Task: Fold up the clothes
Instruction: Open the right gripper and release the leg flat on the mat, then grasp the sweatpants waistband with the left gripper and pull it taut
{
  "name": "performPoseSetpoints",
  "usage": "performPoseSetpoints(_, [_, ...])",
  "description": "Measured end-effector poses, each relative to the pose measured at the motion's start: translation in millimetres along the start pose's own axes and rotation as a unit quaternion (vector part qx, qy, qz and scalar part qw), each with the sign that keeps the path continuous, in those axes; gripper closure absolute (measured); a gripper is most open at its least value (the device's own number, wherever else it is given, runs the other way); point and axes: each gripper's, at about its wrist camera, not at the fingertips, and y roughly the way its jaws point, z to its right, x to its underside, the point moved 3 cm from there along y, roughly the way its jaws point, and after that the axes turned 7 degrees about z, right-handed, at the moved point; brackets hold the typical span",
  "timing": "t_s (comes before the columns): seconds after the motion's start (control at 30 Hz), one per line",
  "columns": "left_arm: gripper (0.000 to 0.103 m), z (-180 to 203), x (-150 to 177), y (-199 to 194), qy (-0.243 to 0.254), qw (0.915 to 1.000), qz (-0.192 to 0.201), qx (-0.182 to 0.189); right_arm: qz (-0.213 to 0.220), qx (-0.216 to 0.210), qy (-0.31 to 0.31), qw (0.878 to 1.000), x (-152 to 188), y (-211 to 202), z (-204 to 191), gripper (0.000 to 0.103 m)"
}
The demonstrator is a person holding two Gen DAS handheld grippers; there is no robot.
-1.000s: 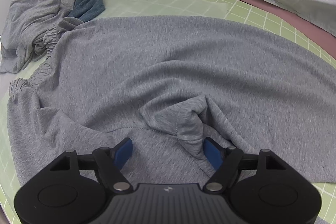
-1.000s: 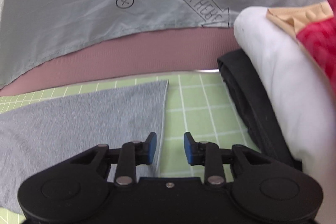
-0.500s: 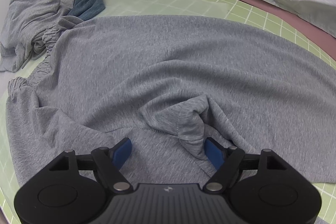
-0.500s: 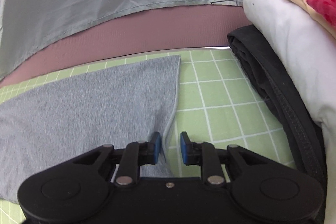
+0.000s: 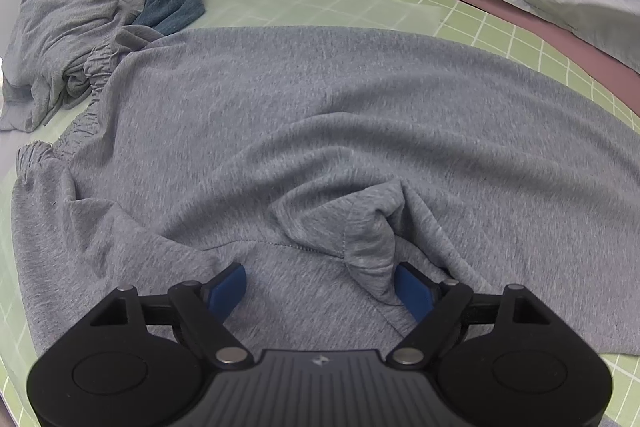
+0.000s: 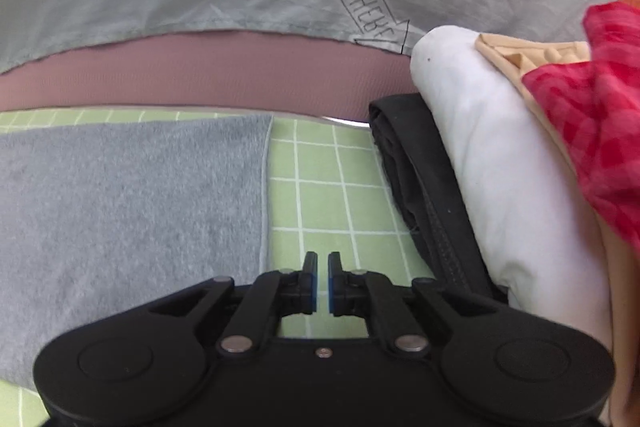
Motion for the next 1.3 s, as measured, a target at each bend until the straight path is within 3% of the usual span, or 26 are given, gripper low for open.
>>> performPoseSetpoints(0.1, [0.019, -0.4, -0.6, 0.4, -0.003, 1.0000, -0.002, -0.001, 0.022, -0.041, 0.011, 0.999, 14.0, -22.2, -13.7, 0.085])
performPoseSetpoints(0.17, [0.020, -0.1, -1.2, -0.4, 0.001, 1.0000, -0.003, 0.002, 0.012, -0.078, 0.019, 0.997, 31.8, -27.3, -24.5, 0.085])
performPoseSetpoints(0.23, [0.020, -1.1, -0.6, -3.1, 0.004, 1.0000, -0.001, 0.009, -0.007, -0.083, 0.012, 0.996, 45.1, -25.1, -34.5, 0.085])
performPoseSetpoints(0.27, [0.020, -2.3, -0.2, -5.0, 0.004, 0.9999, 0.001, 0.012, -0.010, -0.075, 0.016, 0.997, 50.0, -23.9, -34.3, 0.084])
performPoseSetpoints(0.37, [0.020, -12.8, 1.0, -16.0, -0.010, 0.9995, 0.011, 0.026, -0.012, -0.033, 0.069, 0.997, 56.0, -24.7, -23.6, 0.063])
performPoseSetpoints(0.47, [0.020, -34.5, 2.8, -31.1, -0.027, 0.9987, 0.028, 0.033, -0.025, 0.014, 0.106, 0.994, 62.9, -34.9, -14.9, 0.062])
performPoseSetpoints(0.67, [0.020, -120.8, 10.1, -60.6, -0.100, 0.9931, 0.061, 0.011, -0.025, 0.003, 0.147, 0.989, 82.6, -96.1, -36.2, 0.037])
performPoseSetpoints(0.83, [0.021, -200.6, 20.5, -62.9, -0.155, 0.9848, 0.075, -0.019, -0.045, -0.037, 0.148, 0.987, 111.4, -155.2, -94.0, 0.035])
performPoseSetpoints(0.93, [0.023, -236.8, 20.5, -54.4, -0.188, 0.9793, 0.073, -0.019, -0.062, -0.054, 0.140, 0.987, 128.5, -187.0, -134.4, 0.035])
performPoseSetpoints(1.13, [0.023, -269.1, -1.6, -29.1, -0.171, 0.9824, 0.073, 0.016, -0.075, -0.057, 0.127, 0.987, 150.4, -232.7, -188.2, 0.035])
performPoseSetpoints(1.2, [0.045, -273.7, -7.5, -17.3, -0.166, 0.9835, 0.064, 0.033, -0.078, -0.049, 0.130, 0.987, 156.5, -246.2, -198.8, 0.035])
performPoseSetpoints(1.23, [0.050, -275.9, -10.0, -11.4, -0.166, 0.9835, 0.059, 0.042, -0.080, -0.044, 0.133, 0.987, 159.7, -253.0, -203.2, 0.035])
performPoseSetpoints(1.27, [0.065, -278.1, -12.4, -5.5, -0.165, 0.9835, 0.054, 0.050, -0.080, -0.042, 0.135, 0.987, 162.9, -259.3, -206.8, 0.035])
performPoseSetpoints(1.3, [0.087, -281.3, -13.7, -2.1, -0.168, 0.9826, 0.053, 0.060, -0.081, -0.039, 0.137, 0.987, 165.8, -264.8, -210.7, 0.035])
